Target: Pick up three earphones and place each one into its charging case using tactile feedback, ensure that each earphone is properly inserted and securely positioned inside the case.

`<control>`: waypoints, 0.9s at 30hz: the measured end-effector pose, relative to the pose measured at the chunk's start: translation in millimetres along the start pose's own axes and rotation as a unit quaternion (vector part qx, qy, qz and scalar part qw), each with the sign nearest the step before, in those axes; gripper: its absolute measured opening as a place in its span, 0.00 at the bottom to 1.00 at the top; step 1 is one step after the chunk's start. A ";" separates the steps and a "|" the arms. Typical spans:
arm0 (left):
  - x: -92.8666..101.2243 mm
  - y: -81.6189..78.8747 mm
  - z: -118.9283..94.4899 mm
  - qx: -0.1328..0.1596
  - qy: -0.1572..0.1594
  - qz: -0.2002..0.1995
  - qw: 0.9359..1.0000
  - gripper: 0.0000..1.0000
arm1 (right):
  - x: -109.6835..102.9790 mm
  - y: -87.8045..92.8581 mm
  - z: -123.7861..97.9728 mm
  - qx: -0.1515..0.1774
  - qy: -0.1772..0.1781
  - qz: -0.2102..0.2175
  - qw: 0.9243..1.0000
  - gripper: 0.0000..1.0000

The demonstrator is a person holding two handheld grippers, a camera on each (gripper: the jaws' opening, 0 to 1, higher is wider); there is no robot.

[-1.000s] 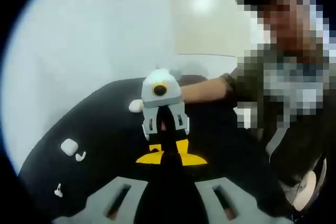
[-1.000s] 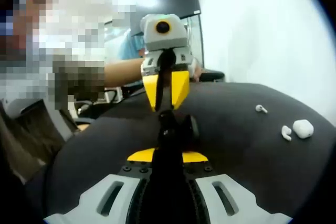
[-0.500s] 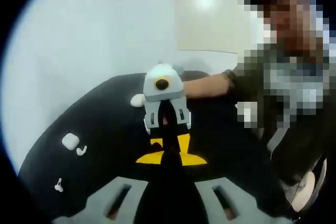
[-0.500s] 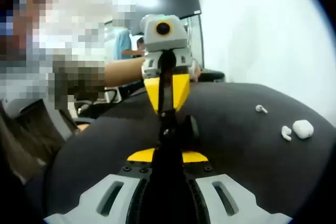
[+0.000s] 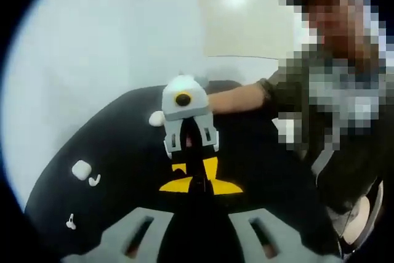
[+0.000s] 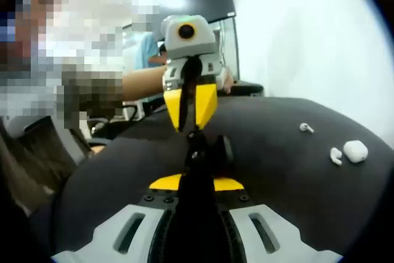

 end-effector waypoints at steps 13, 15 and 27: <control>0.1 -7.8 1.2 0.000 -0.005 0.002 1.000 0.07 | 0.2 0.1 -0.8 0.001 -0.001 0.000 1.000 0.18; 1.1 -11.7 4.5 -0.002 -0.004 0.009 1.000 0.08 | 0.1 0.2 -0.8 0.001 -0.001 0.000 1.000 0.18; -8.0 -16.2 8.9 -0.081 -0.035 0.024 0.996 0.12 | 0.4 0.3 -0.8 0.001 0.000 -0.002 1.000 0.18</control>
Point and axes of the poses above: the point that each gripper's makers call its tool centre point, and the gripper's own axes: z roughly forward along the fingers, x roughly to its right, y roughly out of its underside, the point moved 9 cm from there along -z, roughly backward along the fingers, and after that the axes turned 6 degrees about y, right-handed, at the moved point
